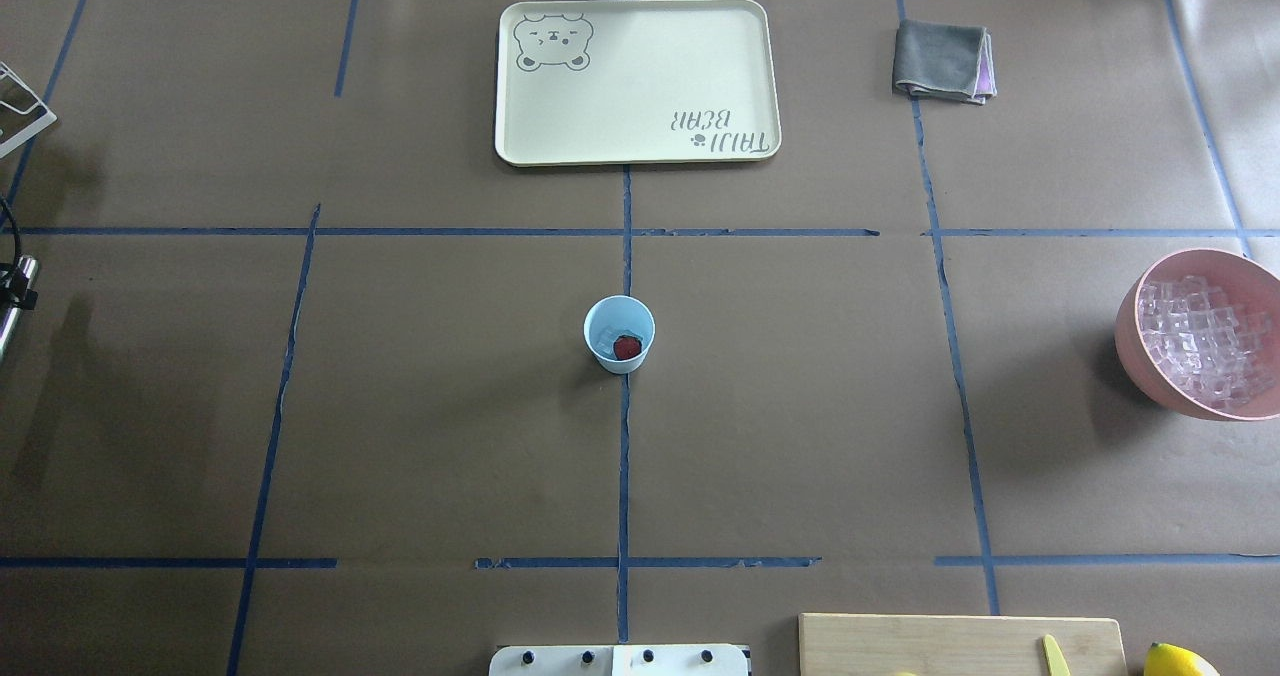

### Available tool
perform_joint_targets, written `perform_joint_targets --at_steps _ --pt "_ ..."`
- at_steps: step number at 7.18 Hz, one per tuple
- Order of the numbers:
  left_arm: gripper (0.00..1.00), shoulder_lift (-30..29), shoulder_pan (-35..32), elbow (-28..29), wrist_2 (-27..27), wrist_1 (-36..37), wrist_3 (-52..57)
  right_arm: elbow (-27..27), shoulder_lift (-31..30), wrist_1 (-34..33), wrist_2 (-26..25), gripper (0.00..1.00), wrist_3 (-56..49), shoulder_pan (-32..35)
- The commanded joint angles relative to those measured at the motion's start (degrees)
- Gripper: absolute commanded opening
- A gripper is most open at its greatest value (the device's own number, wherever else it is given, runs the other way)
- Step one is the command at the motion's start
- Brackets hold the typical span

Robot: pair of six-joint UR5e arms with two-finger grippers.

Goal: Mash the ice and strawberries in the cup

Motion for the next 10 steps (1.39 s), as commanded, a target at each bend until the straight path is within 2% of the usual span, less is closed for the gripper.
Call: perform_joint_targets --at_steps 1,2,3,4,5,7,9,10 --pt "0.00 0.41 -0.03 0.18 0.24 -0.11 0.55 0.01 0.01 0.00 0.00 0.99 0.00 -0.02" --pt "0.08 0.42 -0.03 0.44 0.24 -0.19 0.55 0.01 0.01 0.00 0.00 0.99 0.00 -0.02" --pt "0.24 0.50 -0.12 0.53 0.24 -0.19 0.55 0.01 0.01 0.00 0.00 0.99 0.00 -0.02" --pt "0.99 0.68 -0.21 0.62 0.33 -0.37 0.37 0.01 0.01 0.00 0.00 0.99 0.00 -0.02" --pt "1.00 1.03 -0.21 0.53 2.76 -0.72 0.37 0.01 0.01 0.00 0.09 0.99 0.09 -0.02" --pt "1.00 0.86 -0.21 0.18 3.32 -0.37 0.46 0.01 0.09 0.00 0.18 0.99 0.09 -0.02" --pt "1.00 0.59 -0.47 -0.69 1.83 0.42 2.72 -0.08 0.01 -0.09 0.18 0.99 0.09 -0.02" --pt "1.00 0.51 -3.78 -1.13 -2.44 4.60 8.49 -0.08 0.01 0.00 0.18 0.99 0.09 -0.02"
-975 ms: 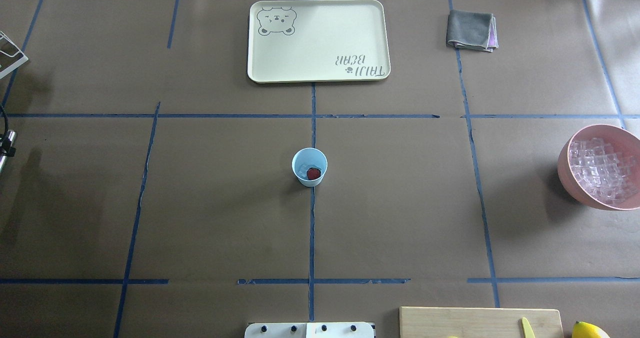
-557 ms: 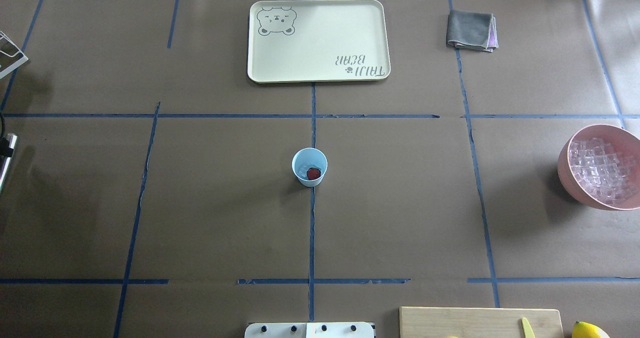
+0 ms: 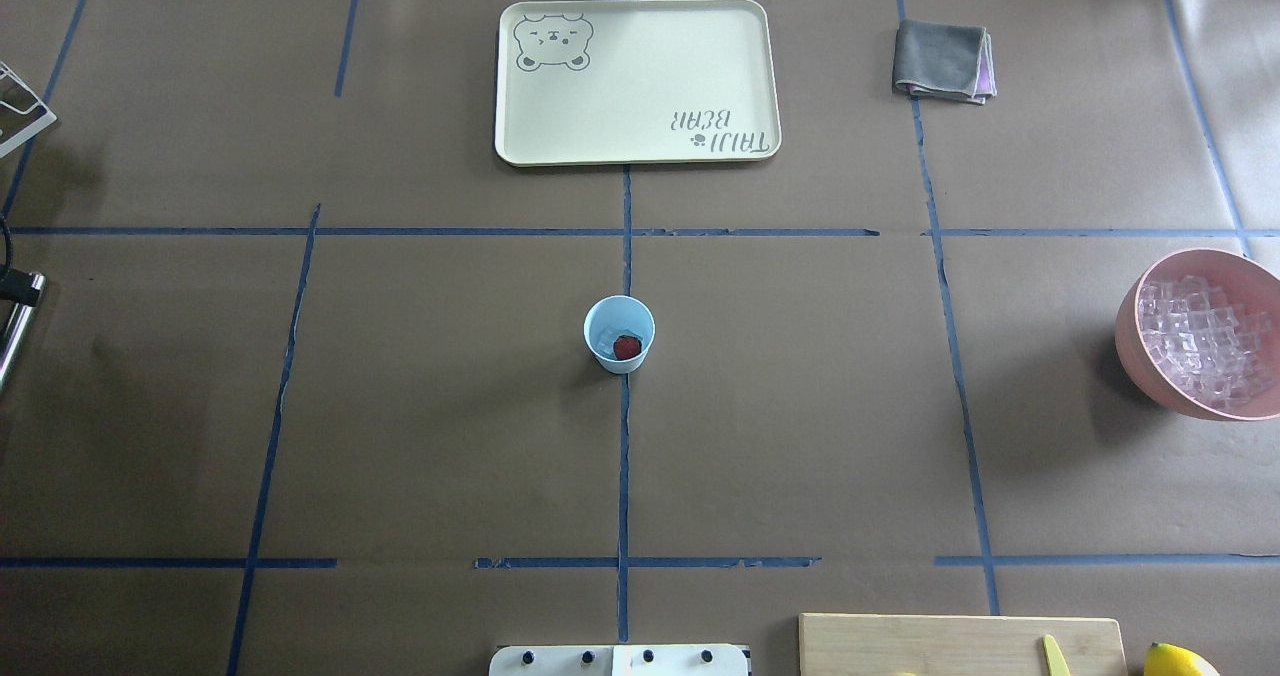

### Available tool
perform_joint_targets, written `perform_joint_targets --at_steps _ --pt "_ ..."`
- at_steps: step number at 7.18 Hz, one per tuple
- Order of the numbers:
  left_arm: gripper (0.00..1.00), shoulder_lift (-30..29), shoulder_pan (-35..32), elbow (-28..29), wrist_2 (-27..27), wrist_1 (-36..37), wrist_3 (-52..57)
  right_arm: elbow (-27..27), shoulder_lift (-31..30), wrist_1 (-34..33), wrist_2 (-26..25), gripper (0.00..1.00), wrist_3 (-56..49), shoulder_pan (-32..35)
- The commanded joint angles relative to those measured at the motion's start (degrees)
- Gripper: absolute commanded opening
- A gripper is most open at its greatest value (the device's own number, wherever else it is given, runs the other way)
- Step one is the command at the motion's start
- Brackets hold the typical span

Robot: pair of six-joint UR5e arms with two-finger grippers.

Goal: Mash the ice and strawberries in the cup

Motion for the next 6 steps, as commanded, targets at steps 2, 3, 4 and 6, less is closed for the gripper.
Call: perform_joint_targets --at_steps 2,3,4,6 --pt "1.00 -0.82 -11.52 -4.95 -5.03 18.51 21.36 -0.01 -0.01 0.15 0.09 0.99 0.00 0.09" --pt "1.00 -1.34 -13.90 -7.60 -5.03 25.56 26.75 -0.01 -0.10 0.15 0.18 0.99 0.00 0.09" --pt "1.00 -2.39 -17.32 -7.88 -6.16 30.94 30.89 -0.01 -0.10 0.15 0.27 0.99 0.00 0.09" --pt "1.00 -2.76 -23.04 -7.80 -10.64 35.65 32.77 -0.01 -0.01 0.15 0.27 0.99 0.09 0.09"
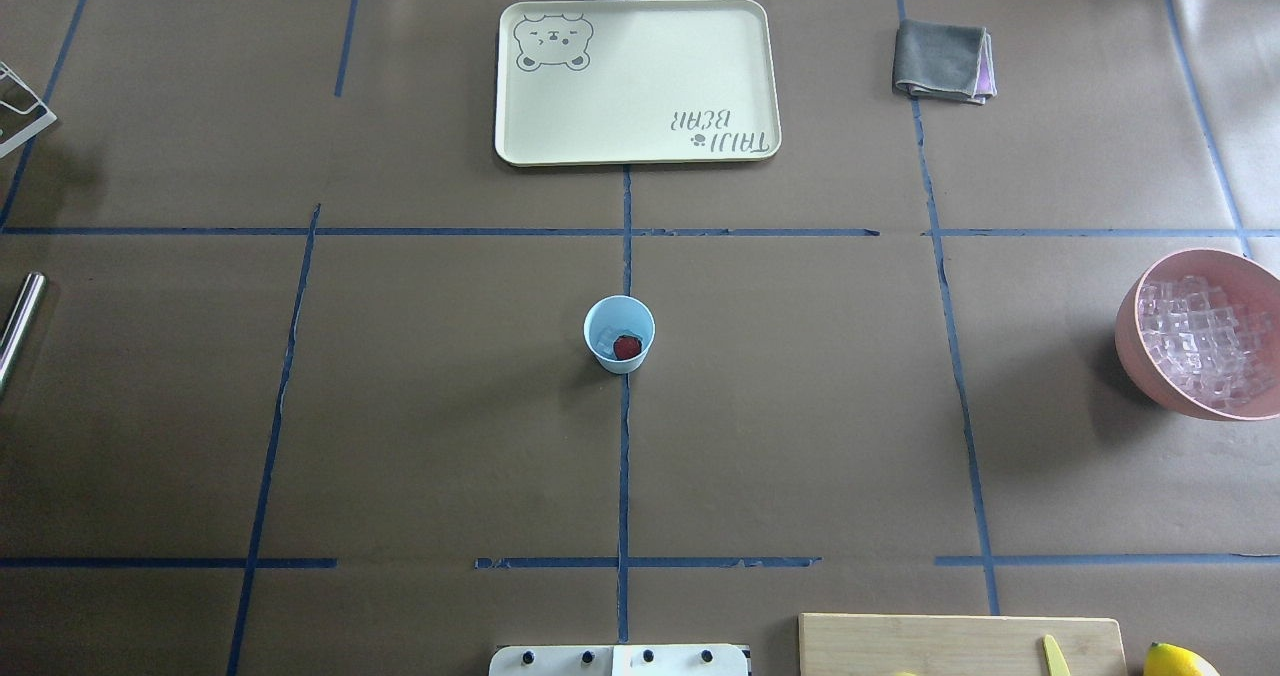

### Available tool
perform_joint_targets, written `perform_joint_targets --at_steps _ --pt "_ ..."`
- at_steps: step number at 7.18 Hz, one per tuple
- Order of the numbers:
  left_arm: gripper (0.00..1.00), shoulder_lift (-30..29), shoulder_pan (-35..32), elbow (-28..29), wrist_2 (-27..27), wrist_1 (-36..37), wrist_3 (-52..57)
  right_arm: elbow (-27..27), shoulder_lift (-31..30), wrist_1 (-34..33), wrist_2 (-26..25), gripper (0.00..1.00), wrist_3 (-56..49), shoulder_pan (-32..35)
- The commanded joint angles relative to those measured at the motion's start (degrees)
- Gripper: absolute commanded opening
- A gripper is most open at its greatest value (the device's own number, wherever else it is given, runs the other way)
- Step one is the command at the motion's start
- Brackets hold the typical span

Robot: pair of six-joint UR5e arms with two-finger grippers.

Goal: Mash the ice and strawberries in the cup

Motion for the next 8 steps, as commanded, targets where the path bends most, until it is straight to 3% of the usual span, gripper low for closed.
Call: perform_joint_targets --at_steps 1,8 --pt "1.00 0.59 -5.01 -0.25 -2.15 2.65 1.72 0.00 0.03 0.00 0.02 0.99 0.07 0.00" --pt "1.00 2.36 -5.38 0.01 -2.23 2.21 1.72 -0.18 -0.05 0.00 0.02 0.99 0.07 0.00"
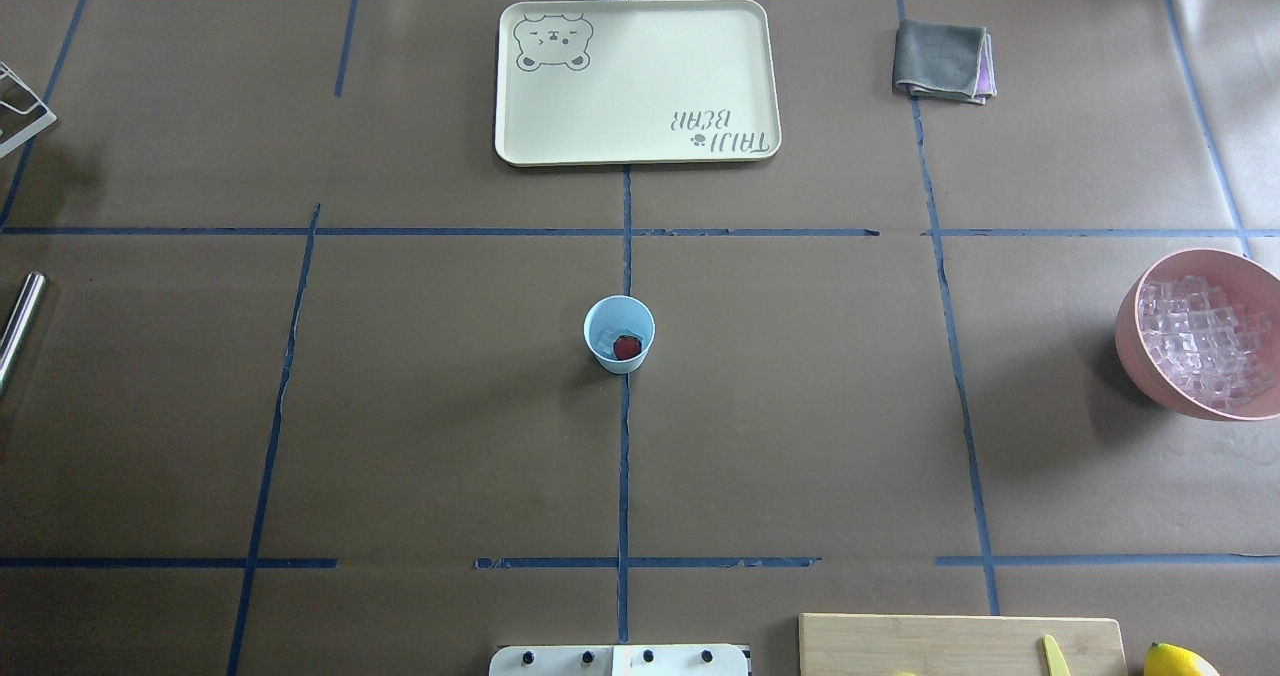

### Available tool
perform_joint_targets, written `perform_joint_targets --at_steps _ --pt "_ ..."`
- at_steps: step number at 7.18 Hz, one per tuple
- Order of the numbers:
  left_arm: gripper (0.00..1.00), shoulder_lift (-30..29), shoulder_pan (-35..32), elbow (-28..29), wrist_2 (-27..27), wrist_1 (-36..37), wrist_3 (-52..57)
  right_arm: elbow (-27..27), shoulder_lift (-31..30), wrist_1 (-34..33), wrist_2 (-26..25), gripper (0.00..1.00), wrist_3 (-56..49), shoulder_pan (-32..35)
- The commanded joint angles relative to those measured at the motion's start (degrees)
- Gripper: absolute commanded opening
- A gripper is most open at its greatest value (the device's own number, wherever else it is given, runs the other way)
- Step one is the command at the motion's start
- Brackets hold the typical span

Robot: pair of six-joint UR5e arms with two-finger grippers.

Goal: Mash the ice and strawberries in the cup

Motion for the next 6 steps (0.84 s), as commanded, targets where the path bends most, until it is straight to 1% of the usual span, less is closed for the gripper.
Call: perform_joint_targets --at_steps 1,6 --pt "1.00 0.05 -0.09 -0.02 0.00 -0.10 0.00 -0.26 -0.04 0.00 -0.04 0.99 0.00 0.00" --pt "1.00 0.05 -0.09 -0.02 0.00 -0.10 0.00 -1.23 -0.91 -0.09 -0.04 0.99 -0.09 0.00"
